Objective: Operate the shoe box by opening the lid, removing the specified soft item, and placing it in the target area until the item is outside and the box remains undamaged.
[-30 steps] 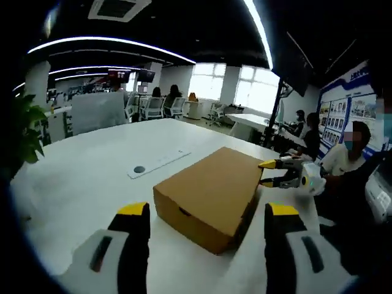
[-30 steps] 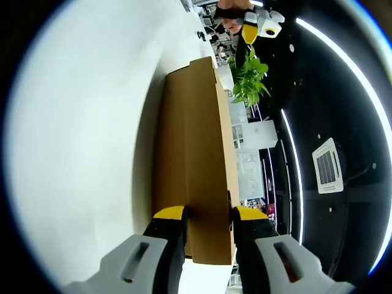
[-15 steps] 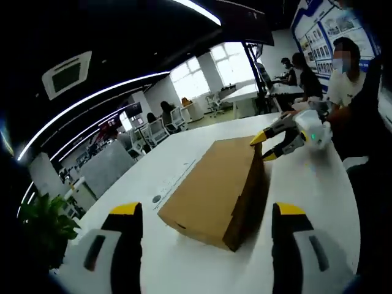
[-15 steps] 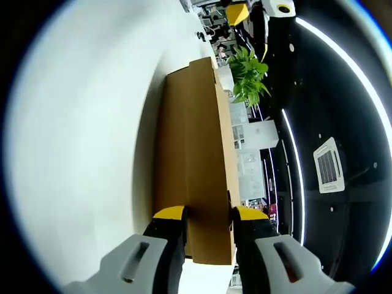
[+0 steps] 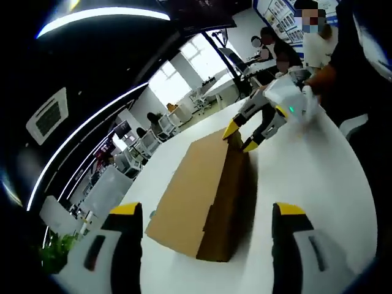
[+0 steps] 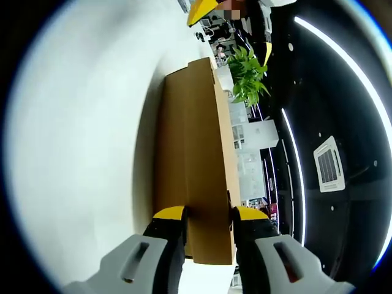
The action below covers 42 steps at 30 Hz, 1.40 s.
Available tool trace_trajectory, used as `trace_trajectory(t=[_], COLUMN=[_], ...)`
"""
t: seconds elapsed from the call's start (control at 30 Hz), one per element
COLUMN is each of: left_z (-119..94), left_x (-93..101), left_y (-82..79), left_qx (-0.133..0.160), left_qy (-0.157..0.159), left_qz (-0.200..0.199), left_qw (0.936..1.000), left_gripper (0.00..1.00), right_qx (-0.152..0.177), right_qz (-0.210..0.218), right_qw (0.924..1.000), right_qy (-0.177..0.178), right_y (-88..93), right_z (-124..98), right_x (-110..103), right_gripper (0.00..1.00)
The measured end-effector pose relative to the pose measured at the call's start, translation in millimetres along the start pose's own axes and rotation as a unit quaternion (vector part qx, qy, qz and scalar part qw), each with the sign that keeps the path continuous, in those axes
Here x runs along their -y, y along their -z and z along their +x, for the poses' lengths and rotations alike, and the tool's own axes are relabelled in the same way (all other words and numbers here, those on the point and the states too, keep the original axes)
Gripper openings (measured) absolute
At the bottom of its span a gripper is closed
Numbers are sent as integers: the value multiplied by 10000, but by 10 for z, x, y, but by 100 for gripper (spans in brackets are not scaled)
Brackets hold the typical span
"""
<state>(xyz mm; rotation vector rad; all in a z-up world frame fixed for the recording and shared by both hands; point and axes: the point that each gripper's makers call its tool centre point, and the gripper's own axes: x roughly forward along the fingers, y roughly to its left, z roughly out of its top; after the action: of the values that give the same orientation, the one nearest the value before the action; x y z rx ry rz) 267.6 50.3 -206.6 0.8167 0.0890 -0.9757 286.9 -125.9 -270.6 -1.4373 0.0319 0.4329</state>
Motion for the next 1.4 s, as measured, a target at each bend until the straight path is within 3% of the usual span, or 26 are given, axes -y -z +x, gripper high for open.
trace_trajectory(t=[0.07,0.23,0.4,0.53,0.73,0.83,0.97,1.1,1.4], left_z=[31,140,206,253,339,345,416,450,452], left_x=[-10,115,147,147,288,229,326,265,118], left_y=[17,75,46,152,214,227,275,340,329], left_qx=[-148,-483,-470,-803,-720,-847,-924,-1162,-1243], left_qy=[-211,-393,-546,-741,-635,-880,-848,-1057,-1457], left_qz=[250,840,924,1348,1145,1443,1593,1986,2212], left_qw=[9994,9945,9931,9848,9888,9820,9792,9674,9562], left_gripper=[88,90,90,91,92,90,89,88,75], right_qx=[2,2,2,-7,-12,-7,-6,-14,-9], right_qz=[0,0,22,51,136,140,142,149,153], right_qw=[10000,10000,10000,10000,9999,9999,9999,9999,9999], right_qy=[-1,-17,-23,-37,-22,-24,-23,-18,-8], right_y=[1,2,2,4,-2,0,0,0,-1], right_z=[0,-6,-8,-3,-6,-4,-3,-2,0], right_x=[1,1,2,2,4,4,5,5,5], right_gripper=[29,29,29,29,29,29,29,30,30])
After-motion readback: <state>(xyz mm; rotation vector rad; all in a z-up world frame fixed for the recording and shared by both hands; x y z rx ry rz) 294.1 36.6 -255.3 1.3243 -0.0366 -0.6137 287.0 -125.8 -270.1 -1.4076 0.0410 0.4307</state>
